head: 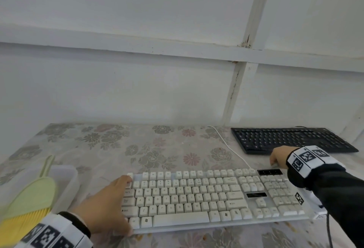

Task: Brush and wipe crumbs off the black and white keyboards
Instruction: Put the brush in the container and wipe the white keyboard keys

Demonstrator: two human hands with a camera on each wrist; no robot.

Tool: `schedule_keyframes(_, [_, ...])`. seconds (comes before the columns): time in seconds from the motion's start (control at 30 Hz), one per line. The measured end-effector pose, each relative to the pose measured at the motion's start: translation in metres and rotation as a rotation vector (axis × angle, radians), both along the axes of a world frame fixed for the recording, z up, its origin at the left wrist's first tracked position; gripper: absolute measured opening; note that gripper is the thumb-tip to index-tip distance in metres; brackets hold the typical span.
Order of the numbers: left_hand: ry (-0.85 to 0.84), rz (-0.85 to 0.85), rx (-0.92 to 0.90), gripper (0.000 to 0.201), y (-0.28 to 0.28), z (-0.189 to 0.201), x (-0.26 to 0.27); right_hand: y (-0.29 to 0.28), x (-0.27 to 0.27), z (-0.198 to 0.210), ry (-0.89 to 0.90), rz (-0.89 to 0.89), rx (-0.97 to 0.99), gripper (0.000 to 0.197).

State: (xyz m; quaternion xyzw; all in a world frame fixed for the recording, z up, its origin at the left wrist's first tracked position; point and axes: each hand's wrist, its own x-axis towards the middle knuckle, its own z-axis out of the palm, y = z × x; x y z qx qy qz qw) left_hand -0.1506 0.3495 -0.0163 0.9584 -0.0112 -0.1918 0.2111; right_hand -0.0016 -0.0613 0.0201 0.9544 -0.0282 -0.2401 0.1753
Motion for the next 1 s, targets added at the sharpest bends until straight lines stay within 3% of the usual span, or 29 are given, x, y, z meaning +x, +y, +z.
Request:
schedule_keyframes(0.23, [-0.005, 0.004, 0.0, 0.109, -0.001, 0.0, -0.001, 0.012, -0.008, -0.01, -0.057, 0.11, 0.191, 0.04])
schedule_keyframes(0.57, [-0.01, 0.005, -0.011, 0.109, -0.002, 0.0, -0.002, -0.015, 0.004, -0.008, -0.054, -0.09, -0.002, 0.036])
schedule_keyframes(0.73, [0.002, 0.006, -0.015, 0.108, -0.001, -0.002, 0.0, -0.002, 0.005, -0.012, -0.017, -0.04, 0.033, 0.036])
schedule_keyframes(0.87, [-0.008, -0.003, -0.014, 0.105, 0.0, -0.003, 0.001, 0.001, -0.004, -0.01, -0.064, -0.12, -0.017, 0.037])
schedule_keyframes(1.0, [0.008, 0.0, -0.046, 0.103, 0.0, -0.004, 0.002, 0.041, -0.014, 0.009, -0.109, -0.014, 0.042, 0.035])
